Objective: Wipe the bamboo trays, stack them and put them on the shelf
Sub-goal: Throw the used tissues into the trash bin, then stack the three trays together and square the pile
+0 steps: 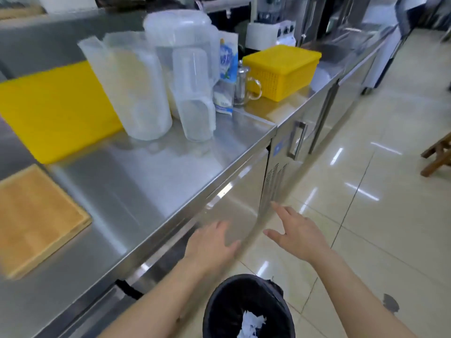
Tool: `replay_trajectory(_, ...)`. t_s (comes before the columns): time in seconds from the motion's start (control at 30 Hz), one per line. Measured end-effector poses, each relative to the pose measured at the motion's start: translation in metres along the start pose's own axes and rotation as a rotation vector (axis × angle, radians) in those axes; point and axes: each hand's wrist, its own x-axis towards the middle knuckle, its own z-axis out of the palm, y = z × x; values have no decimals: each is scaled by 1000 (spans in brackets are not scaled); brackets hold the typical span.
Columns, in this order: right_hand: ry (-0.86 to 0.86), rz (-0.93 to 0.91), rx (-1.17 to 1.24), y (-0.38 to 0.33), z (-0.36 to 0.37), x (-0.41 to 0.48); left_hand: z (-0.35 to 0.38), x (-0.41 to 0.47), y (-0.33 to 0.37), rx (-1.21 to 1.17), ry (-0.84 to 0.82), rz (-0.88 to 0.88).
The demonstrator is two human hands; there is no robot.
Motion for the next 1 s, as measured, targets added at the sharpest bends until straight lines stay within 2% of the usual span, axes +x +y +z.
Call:
replay_trajectory(0.1,63,-56,5,-38,-48,3,-57,-10,-7,-39,144,5)
replay_trajectory(0.23,108,-129,54,-95,-76,13,-112,-34,-36,-100,281,-72)
replay_trajectory(0.5,-54,-309,120,-224,-52,42,-161,-96,-159,-227,408,-388)
replay_trajectory(0.6,-97,-358,105,-273,-35,53,-167,-123,-204,-309,419,-488)
replay_trajectory(0.73,-78,-321,71,-326,-5,66,-158,-149,-253,-378,448,-580)
replay_trajectory(0.83,-127,-305,20,-352,23,71,-142,-163,-279,-434,449,-656)
replay_trajectory(1.0,-199,-255,40,-376,58,70,-116,-172,-301,-548,400,-678)
